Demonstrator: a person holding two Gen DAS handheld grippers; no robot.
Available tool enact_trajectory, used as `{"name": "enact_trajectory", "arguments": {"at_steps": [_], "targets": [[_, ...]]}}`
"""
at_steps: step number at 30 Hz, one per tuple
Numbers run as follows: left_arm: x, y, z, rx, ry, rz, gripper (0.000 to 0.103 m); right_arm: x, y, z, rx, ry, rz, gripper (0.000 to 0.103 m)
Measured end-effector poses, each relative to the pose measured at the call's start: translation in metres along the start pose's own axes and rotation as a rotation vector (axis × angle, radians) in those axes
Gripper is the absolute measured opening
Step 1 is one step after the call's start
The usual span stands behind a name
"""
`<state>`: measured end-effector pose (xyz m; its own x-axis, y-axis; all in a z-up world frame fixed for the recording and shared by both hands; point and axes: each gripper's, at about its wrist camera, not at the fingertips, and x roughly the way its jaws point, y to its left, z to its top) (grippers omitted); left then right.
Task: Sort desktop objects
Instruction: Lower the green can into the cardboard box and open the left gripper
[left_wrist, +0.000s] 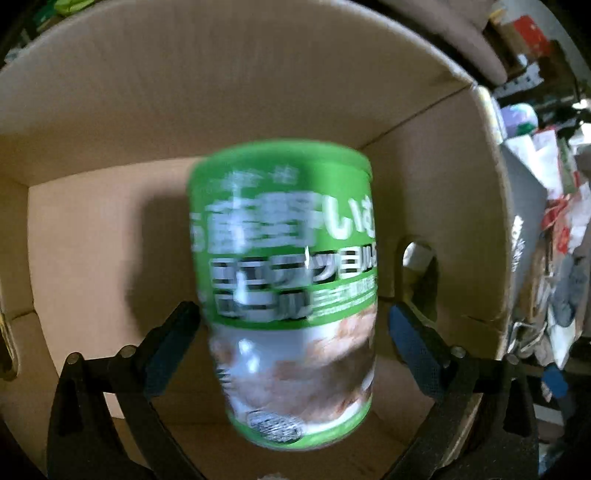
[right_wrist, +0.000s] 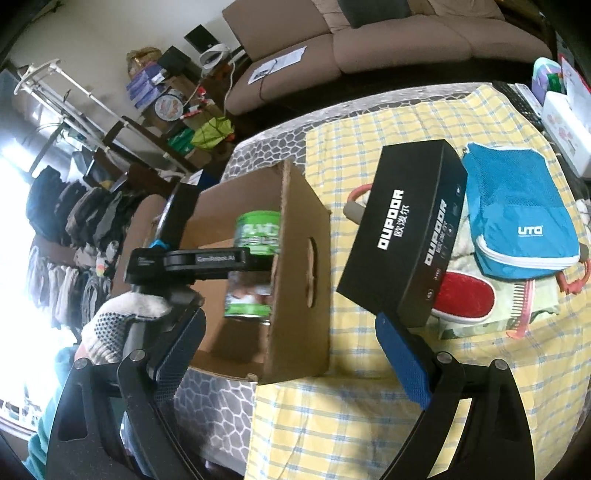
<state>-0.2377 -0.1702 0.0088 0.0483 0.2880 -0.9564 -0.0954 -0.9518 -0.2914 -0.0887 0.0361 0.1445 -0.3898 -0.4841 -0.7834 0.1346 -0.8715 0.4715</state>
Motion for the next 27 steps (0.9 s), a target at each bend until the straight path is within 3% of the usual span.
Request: {"name": "enact_trajectory", "arguments": {"at_steps": [3,13,16,22,27], "targets": [[0.002,0.002,-0.004,0.028,-0.002,-0.001,0.099,0.0,-0.002,0.001,0.001,0.0,0.002,0.095],[0.018,-0.013,-0.045,0.05,0.148,-0.092,0.099,0.003,-0.003,-0.007,0.016,0.003,0.017,0.095],[0.015,-0.015,-0.05,0.04,0.129,-0.069,0.098,0.001,-0.003,-0.009,0.016,0.0,0.018,0.095],[0.009,-0.004,-0.057,0.0,0.179,-0.139,0.099,-0.006,-0.003,-0.013,0.02,-0.01,0.01,0.095],[-0.023,-0.004,-0.072,0.036,0.109,-0.115,0.099,-0.011,-0.008,-0.014,0.023,-0.018,-0.011,0.095]]}}
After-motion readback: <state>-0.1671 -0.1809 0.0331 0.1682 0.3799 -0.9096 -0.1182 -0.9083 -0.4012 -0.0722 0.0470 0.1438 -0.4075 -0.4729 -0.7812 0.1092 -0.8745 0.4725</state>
